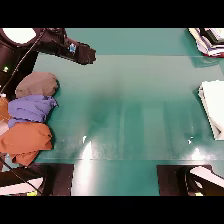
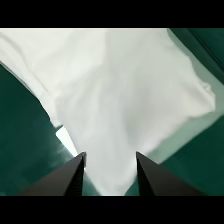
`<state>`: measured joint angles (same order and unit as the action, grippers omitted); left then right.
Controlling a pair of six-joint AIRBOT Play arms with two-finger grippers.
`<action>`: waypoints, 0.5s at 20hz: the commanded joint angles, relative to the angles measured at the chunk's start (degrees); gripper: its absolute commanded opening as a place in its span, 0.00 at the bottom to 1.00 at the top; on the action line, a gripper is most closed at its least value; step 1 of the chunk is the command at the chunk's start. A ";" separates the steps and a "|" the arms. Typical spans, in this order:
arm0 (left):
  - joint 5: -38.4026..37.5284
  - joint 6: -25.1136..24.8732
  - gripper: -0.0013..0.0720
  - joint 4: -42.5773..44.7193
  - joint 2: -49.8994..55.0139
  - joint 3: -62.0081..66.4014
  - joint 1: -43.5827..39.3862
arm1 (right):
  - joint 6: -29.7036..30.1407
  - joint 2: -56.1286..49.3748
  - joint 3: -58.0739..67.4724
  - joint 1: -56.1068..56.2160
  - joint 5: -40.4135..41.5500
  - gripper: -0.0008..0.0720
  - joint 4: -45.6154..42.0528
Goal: Fold the shirts.
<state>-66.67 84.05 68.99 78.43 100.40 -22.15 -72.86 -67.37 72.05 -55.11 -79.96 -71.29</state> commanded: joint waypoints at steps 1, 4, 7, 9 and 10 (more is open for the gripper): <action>0.00 -0.48 0.05 0.00 0.02 0.02 0.00 | -0.37 1.53 -2.99 -2.40 -1.18 0.66 -4.74; 0.07 -0.46 0.06 -0.04 0.02 0.02 0.00 | -0.39 1.57 0.24 0.13 -0.37 0.66 1.49; 0.20 -0.48 0.06 -0.02 0.02 0.02 0.00 | -0.42 1.60 4.90 8.39 -0.66 0.66 13.79; -0.31 -0.46 0.06 -0.07 0.02 0.02 0.00 | -0.39 1.57 7.34 17.07 -0.81 0.66 18.53; -0.46 -0.44 0.06 -0.20 0.02 0.02 0.00 | -0.39 1.57 8.33 22.18 -0.59 0.66 19.12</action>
<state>-66.72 83.64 68.97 78.43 100.40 -22.15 -73.23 -65.87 77.41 -42.63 -80.60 -59.29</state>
